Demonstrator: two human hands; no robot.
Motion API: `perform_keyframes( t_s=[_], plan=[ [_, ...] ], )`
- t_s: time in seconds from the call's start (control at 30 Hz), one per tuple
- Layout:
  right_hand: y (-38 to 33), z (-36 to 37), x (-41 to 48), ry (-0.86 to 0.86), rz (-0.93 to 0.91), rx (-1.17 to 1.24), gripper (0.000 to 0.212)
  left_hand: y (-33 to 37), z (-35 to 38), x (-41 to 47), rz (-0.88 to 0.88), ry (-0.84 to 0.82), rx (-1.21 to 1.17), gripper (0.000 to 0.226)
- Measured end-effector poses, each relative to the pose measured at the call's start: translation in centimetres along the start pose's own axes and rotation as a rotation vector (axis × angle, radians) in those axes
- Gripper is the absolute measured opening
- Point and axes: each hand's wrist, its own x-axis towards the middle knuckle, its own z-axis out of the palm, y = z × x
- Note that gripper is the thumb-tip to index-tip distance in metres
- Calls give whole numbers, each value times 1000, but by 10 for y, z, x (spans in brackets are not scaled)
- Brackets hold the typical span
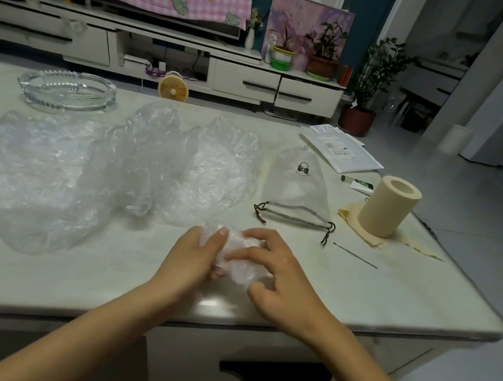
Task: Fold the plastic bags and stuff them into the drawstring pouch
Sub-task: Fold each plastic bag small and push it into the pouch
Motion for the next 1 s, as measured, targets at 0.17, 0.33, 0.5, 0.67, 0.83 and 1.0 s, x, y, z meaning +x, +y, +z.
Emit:
perform_keyframes(
  t_s=[0.17, 0.33, 0.5, 0.67, 0.83, 1.0],
  plan=[
    [-10, -12, 1, 122, 285, 454, 28, -7, -5, 8, 299, 30, 304, 18],
    [-9, -8, -1, -29, 371, 380, 13, -5, 1, 2, 420, -27, 337, 25],
    [-14, -10, -3, -10, 364, 341, 34, -3, 7, 8, 401, 22, 375, 36],
    [-17, -21, -9, -86, 377, 392, 21, 12, 12, 17, -40, -46, -9, 14],
    [-10, -31, -10, -106, 387, 639, 19, 4, 16, 33, -533, -333, -317, 26],
    [-1, -28, -4, 176, 427, 734, 17, 12, 30, 26, -385, -392, -326, 26]
  ],
)
